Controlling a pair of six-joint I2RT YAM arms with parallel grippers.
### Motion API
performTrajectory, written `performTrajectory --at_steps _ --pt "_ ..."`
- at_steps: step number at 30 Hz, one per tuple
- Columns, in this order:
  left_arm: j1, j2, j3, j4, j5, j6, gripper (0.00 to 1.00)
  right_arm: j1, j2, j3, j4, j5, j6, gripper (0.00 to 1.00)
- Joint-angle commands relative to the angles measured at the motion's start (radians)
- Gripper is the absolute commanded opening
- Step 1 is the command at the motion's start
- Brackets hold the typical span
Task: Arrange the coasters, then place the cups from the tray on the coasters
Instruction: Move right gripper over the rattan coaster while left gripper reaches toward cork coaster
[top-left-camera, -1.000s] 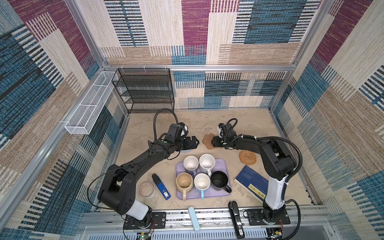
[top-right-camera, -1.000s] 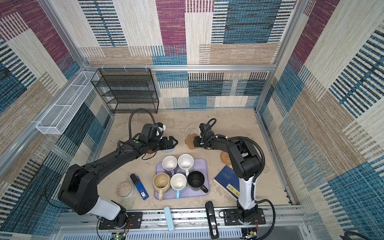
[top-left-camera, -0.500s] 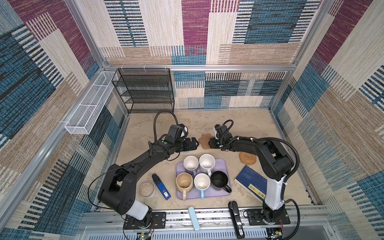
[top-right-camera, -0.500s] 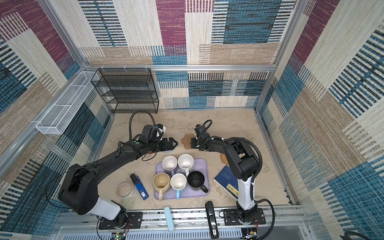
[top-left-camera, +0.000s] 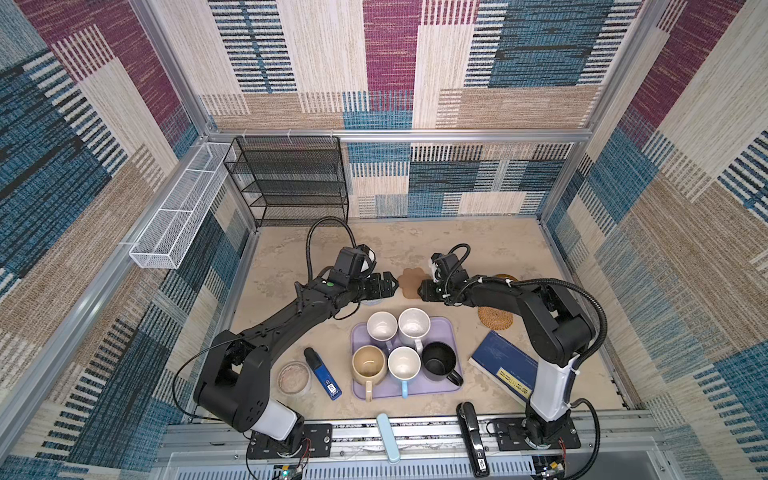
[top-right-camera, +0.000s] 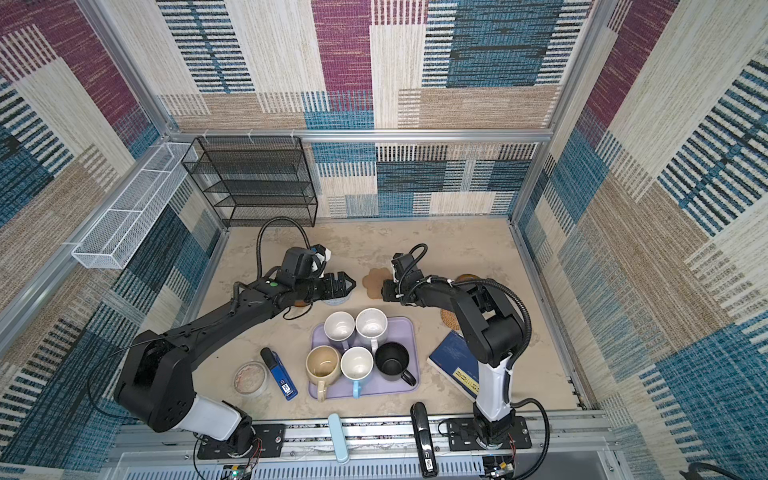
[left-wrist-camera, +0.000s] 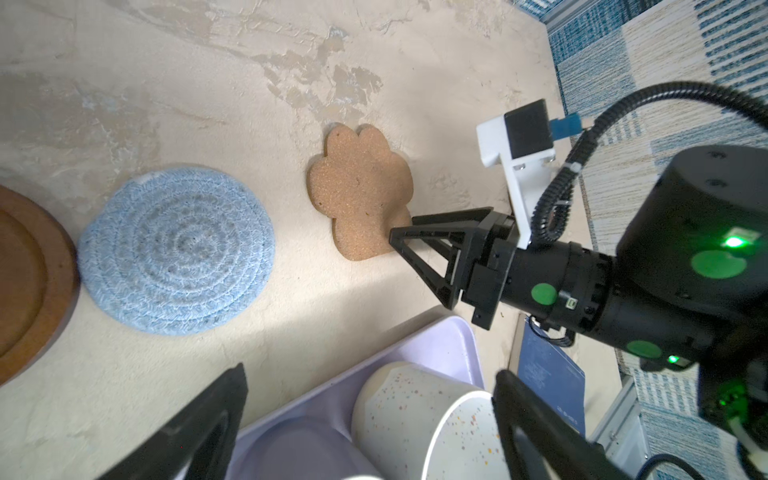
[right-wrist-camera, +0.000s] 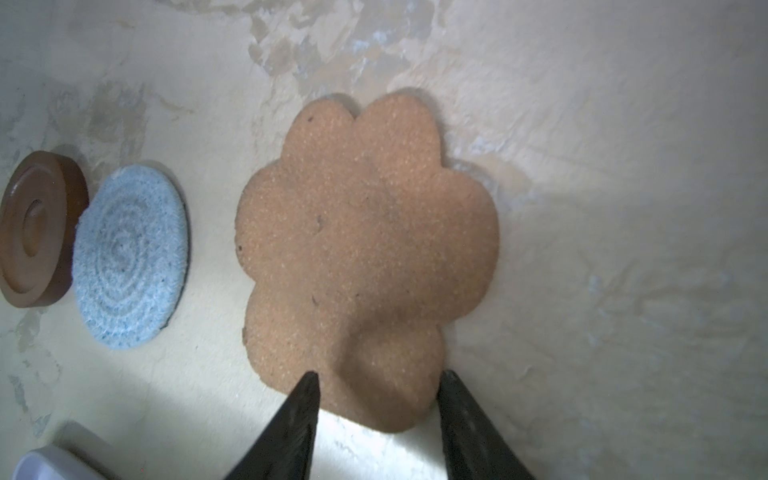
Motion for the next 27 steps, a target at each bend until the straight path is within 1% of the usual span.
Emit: performTrajectory --at_steps 1,5,6,8,9,10,11,12,14,15,17,18,21,24,27 --pt "0.000 -0.031 0.010 -0.001 -0.004 -0.020 0.98 0.000 -0.048 -0.011 0.008 -0.003 -0.005 0.52" --pt "-0.002 -0.078 0.009 -0.001 0.023 -0.027 1.00 -0.001 -0.134 -0.034 -0.001 0.031 -0.026 0.56" --pt "-0.001 -0.092 0.009 0.000 0.040 -0.025 1.00 -0.003 -0.164 -0.044 -0.005 0.040 -0.030 0.59" --pt "-0.001 -0.122 0.002 0.016 0.097 -0.026 1.00 -0.004 -0.227 -0.071 -0.013 0.060 -0.032 0.72" --pt "-0.002 -0.140 -0.013 0.056 0.152 -0.044 1.00 -0.006 -0.264 -0.091 -0.011 0.065 -0.036 0.83" --pt "0.001 -0.157 -0.042 0.128 0.213 -0.087 1.00 -0.010 -0.302 -0.117 -0.008 0.079 -0.029 0.95" --pt "0.004 -0.168 -0.061 0.187 0.253 -0.133 1.00 -0.016 -0.343 -0.142 -0.008 0.108 -0.010 1.00" --pt "0.003 -0.177 -0.062 0.214 0.280 -0.172 1.00 -0.030 -0.389 -0.175 -0.002 0.126 0.005 1.00" --pt "-0.011 -0.189 -0.040 0.197 0.301 -0.189 1.00 -0.081 -0.468 -0.253 0.047 0.095 0.005 1.00" --pt "-0.025 -0.199 -0.032 0.183 0.284 -0.184 1.00 -0.122 -0.498 -0.291 0.077 0.060 0.007 1.00" --pt "-0.059 -0.210 -0.010 0.138 0.226 -0.149 1.00 -0.204 -0.525 -0.322 0.084 -0.006 0.012 1.00" --pt "-0.078 -0.204 0.010 0.112 0.200 -0.118 1.00 -0.236 -0.531 -0.335 0.090 -0.017 0.005 1.00" --pt "-0.120 -0.149 0.085 0.025 0.120 -0.050 1.00 -0.318 -0.496 -0.322 0.066 0.043 -0.017 1.00" --pt "-0.135 -0.084 0.138 0.004 0.108 -0.023 0.99 -0.403 -0.446 -0.290 0.033 0.055 -0.030 0.98" --pt "-0.149 -0.039 0.163 0.014 0.094 -0.016 0.98 -0.438 -0.466 -0.301 0.032 0.071 -0.037 1.00"
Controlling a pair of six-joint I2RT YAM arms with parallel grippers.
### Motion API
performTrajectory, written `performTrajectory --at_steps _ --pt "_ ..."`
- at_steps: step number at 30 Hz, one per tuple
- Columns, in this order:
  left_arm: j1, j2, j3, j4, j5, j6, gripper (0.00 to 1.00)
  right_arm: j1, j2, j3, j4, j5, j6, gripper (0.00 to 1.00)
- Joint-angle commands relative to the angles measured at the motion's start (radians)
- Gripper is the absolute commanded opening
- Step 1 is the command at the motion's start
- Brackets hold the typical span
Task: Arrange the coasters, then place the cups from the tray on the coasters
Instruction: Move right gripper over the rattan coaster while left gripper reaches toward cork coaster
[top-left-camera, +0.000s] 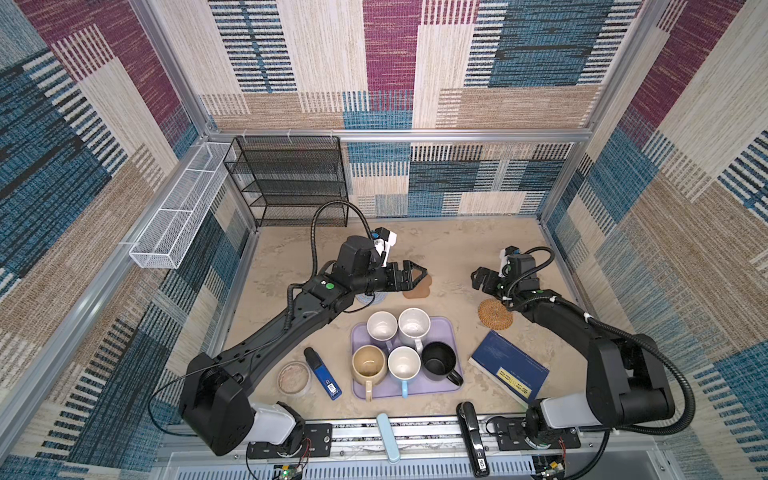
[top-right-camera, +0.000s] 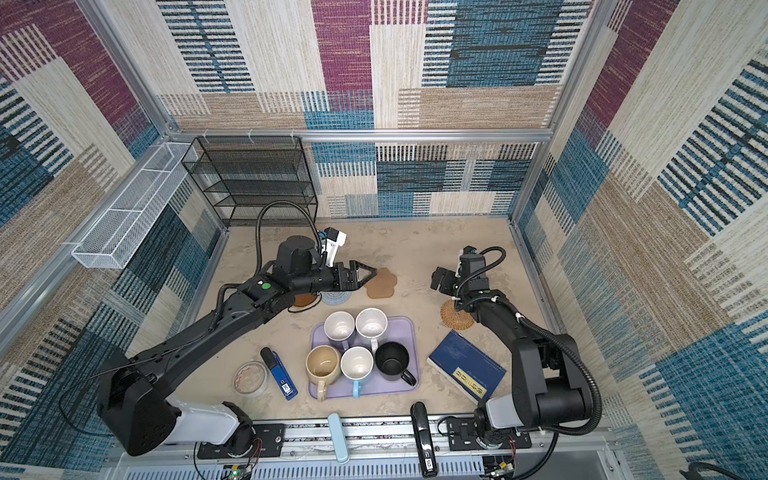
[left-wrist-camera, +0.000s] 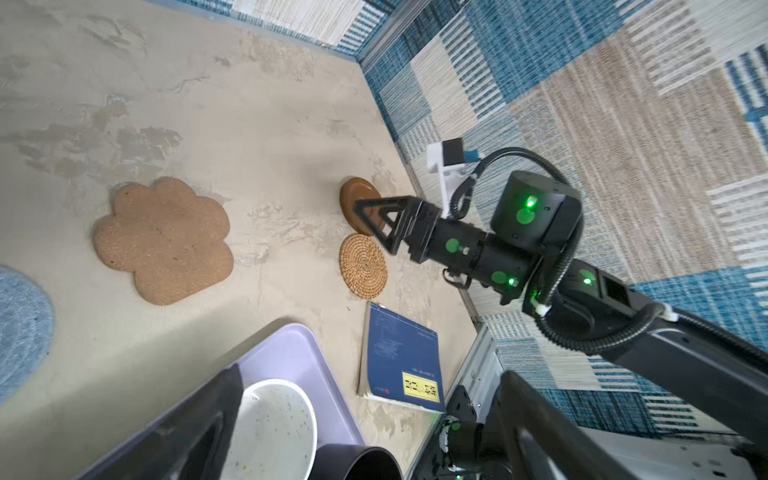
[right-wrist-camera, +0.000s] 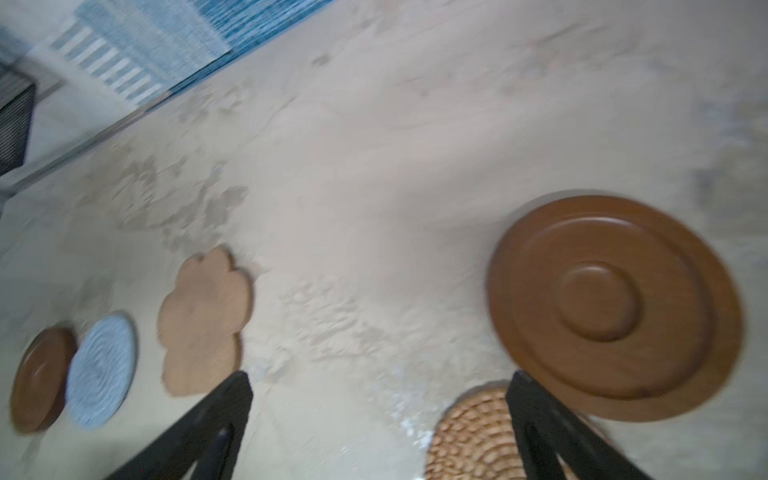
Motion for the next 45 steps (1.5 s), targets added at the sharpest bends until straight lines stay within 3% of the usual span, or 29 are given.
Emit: performTrajectory --at_steps 1,11,19,24,32,36,45 --pt "-0.015 0.040 0.030 -0.018 -0.039 0.044 0.98 -0.017 -0.020 -0.007 -0.004 0.010 -0.023 1.00" --pt "-0.042 0.143 0.090 -0.023 -0.023 0.035 0.98 -0.021 -0.055 -0.147 -0.075 -0.072 -0.012 0.87" --pt "-0.032 0.207 0.186 -0.153 -0.031 0.132 0.98 0.007 0.006 -0.161 -0.060 -0.083 -0.027 0.72" --pt "-0.027 0.192 0.169 -0.124 -0.024 0.119 0.98 0.069 0.087 -0.112 -0.079 -0.025 -0.021 0.63" --pt "-0.013 0.186 0.136 -0.129 -0.029 0.107 0.98 0.100 0.282 0.046 -0.064 -0.059 -0.022 0.54" --pt "-0.010 0.161 0.118 -0.153 -0.077 0.121 0.98 0.113 0.363 0.134 -0.051 -0.106 -0.027 0.52" --pt "-0.002 0.157 0.078 -0.123 -0.071 0.097 0.98 0.144 0.497 0.280 -0.093 -0.100 -0.034 0.51"
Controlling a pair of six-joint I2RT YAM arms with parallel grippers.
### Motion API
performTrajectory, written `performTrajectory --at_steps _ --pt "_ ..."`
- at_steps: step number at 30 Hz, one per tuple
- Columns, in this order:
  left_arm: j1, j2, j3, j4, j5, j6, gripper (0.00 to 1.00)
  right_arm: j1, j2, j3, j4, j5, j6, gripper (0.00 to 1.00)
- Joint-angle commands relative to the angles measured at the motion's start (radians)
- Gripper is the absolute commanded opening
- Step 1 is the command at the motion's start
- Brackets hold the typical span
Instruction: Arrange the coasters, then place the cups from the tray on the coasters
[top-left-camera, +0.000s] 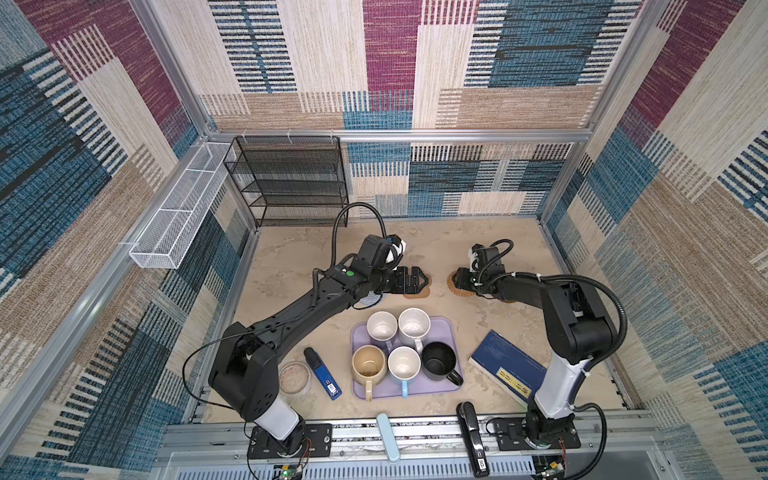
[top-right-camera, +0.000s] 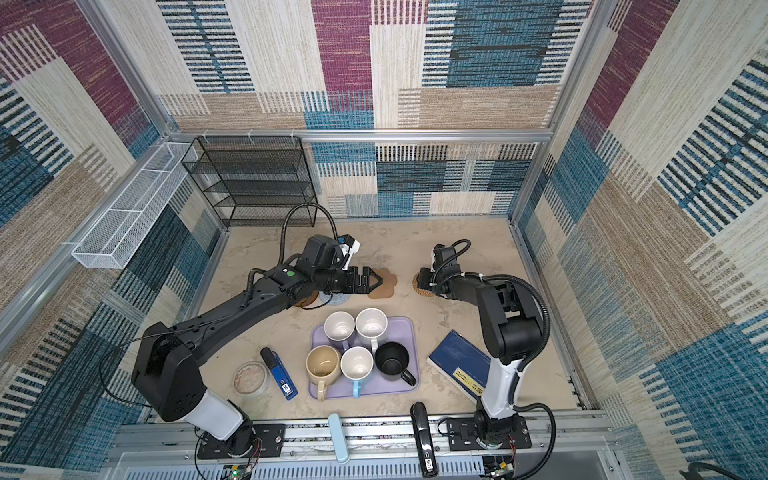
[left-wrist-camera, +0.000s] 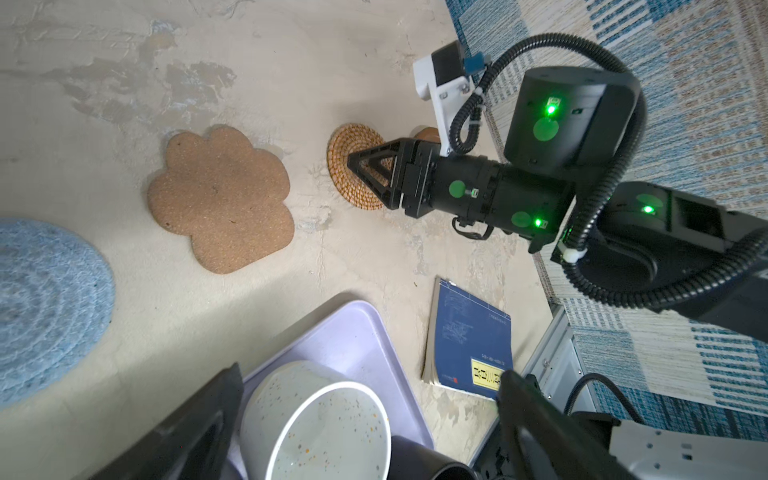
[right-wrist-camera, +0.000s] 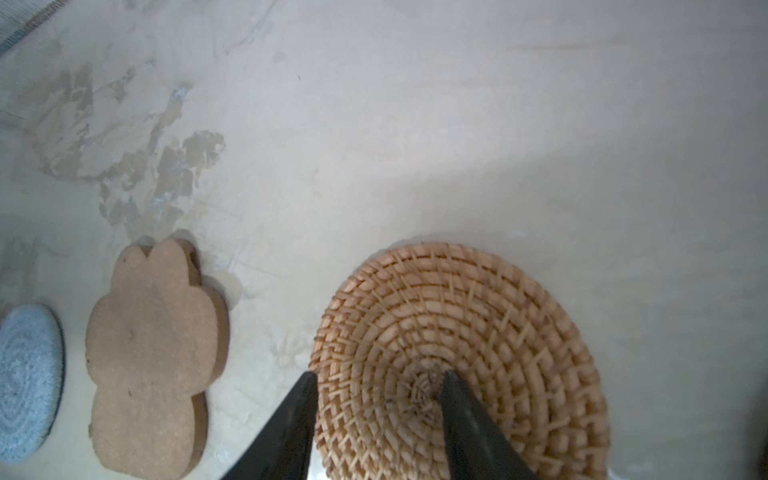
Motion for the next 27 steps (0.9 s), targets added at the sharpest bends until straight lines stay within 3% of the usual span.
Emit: performTrajectory --at_steps 1,27 --pt "0.003 -0.002 -0.006 0.014 -0.003 0.010 0.98 0.008 0.040 0.016 -0.134 -0.011 0.003 0.51" --pt "0.011 -0.051 -0.103 0.091 -0.007 -0.039 0.99 0.054 0.053 0.087 -0.180 -0.043 -0.004 0.50"
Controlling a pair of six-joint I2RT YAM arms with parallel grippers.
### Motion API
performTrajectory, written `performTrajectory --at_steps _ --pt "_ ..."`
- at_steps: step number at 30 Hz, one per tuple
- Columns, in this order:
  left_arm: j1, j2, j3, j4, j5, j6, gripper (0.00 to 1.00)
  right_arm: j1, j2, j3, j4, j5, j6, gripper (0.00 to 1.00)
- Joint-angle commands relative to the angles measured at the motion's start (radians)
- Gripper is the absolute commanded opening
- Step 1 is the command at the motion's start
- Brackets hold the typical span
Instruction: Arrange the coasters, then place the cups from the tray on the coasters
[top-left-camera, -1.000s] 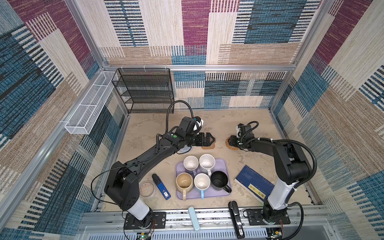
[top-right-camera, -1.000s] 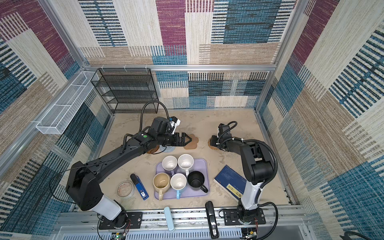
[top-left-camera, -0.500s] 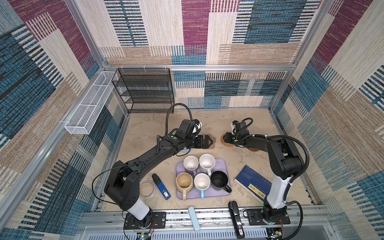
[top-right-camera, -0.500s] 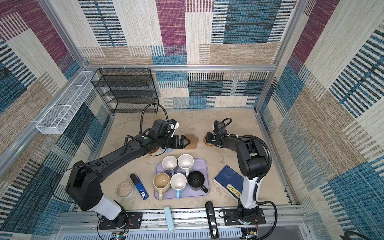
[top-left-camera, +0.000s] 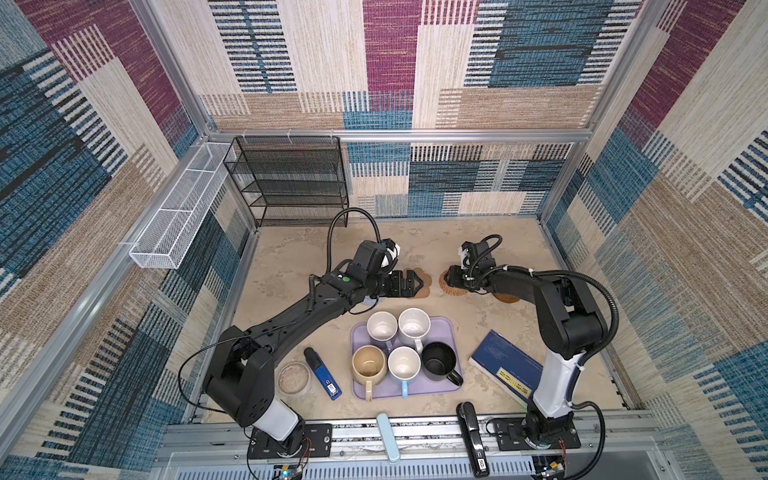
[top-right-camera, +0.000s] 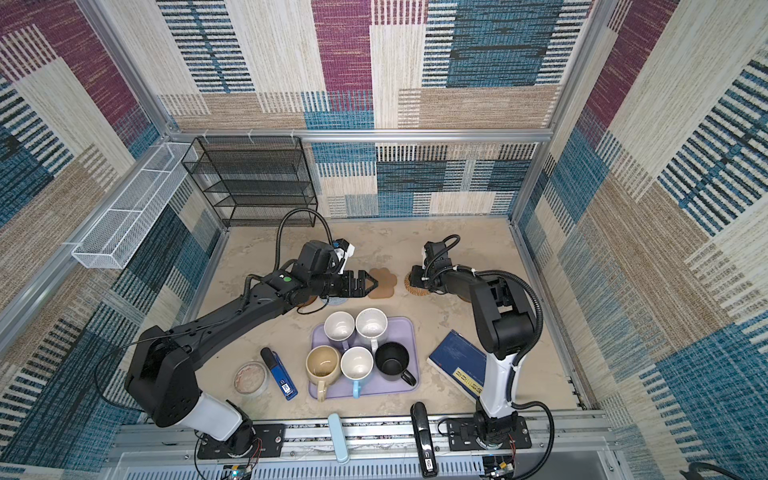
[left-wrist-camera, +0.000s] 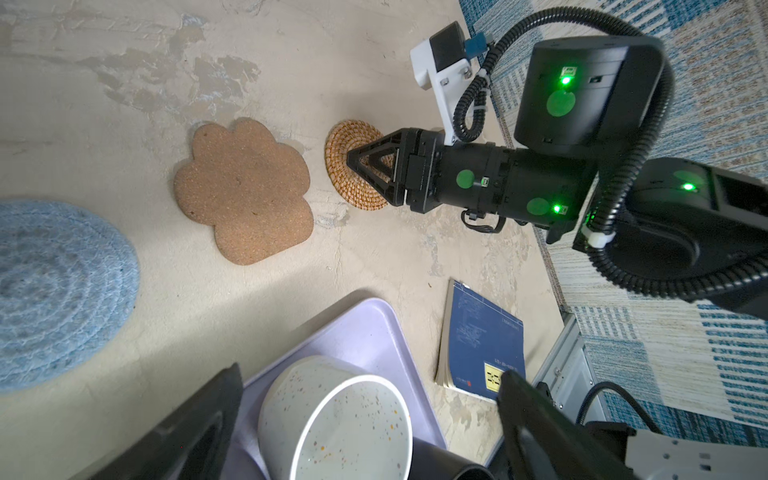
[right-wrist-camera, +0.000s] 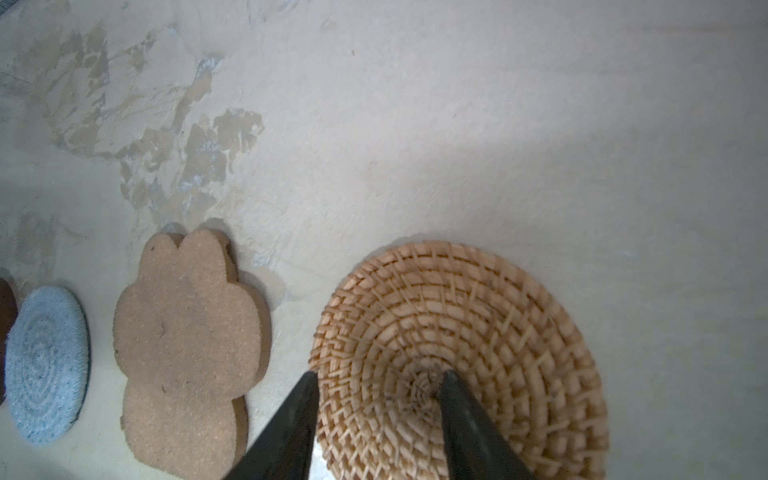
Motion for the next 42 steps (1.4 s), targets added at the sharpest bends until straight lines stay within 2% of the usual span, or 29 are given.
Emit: performTrajectory --at_steps 1,7,14,18,22,24,26,29,32,39,42 --pt "0.002 -0.009 -0.011 0.038 -0.005 -0.022 0.99 0.008 0.026 0.004 -0.079 -0.029 -0.001 0.50" --pt "0.003 0.002 0.006 0.026 -0.002 -0.019 0.99 0.012 -0.019 0.010 -0.054 -0.034 -0.004 0.50" --pt "0.001 -0.006 0.037 -0.002 -0.017 -0.006 0.99 0.006 -0.106 0.032 -0.050 -0.002 -0.036 0.60" --pt "0.000 -0.032 0.033 -0.003 -0.022 0.001 1.00 -0.022 -0.165 -0.002 -0.030 -0.016 -0.050 0.80" --pt "0.001 -0.046 0.008 0.026 0.007 0.006 1.00 -0.110 -0.234 -0.070 -0.034 0.015 -0.034 0.92" --pt "0.000 -0.059 -0.023 0.074 0.010 -0.006 1.00 -0.155 -0.255 -0.094 -0.069 0.067 -0.038 1.00" --pt "0.001 -0.065 -0.017 0.070 -0.004 -0.014 1.00 -0.187 -0.257 -0.109 -0.098 0.119 -0.054 1.00" --pt "0.001 -0.055 0.013 0.047 0.026 -0.007 1.00 -0.246 -0.254 -0.158 -0.078 0.133 -0.068 1.00" --pt "-0.002 -0.012 0.065 -0.008 0.065 0.007 1.00 -0.293 -0.242 -0.168 -0.072 0.127 -0.068 0.92" --pt "-0.015 0.070 0.122 0.029 0.136 -0.006 1.00 -0.295 -0.235 -0.177 -0.088 0.163 -0.082 0.79" --pt "-0.017 0.088 0.130 0.029 0.126 -0.011 1.00 -0.294 -0.210 -0.166 -0.072 0.122 -0.093 0.69"
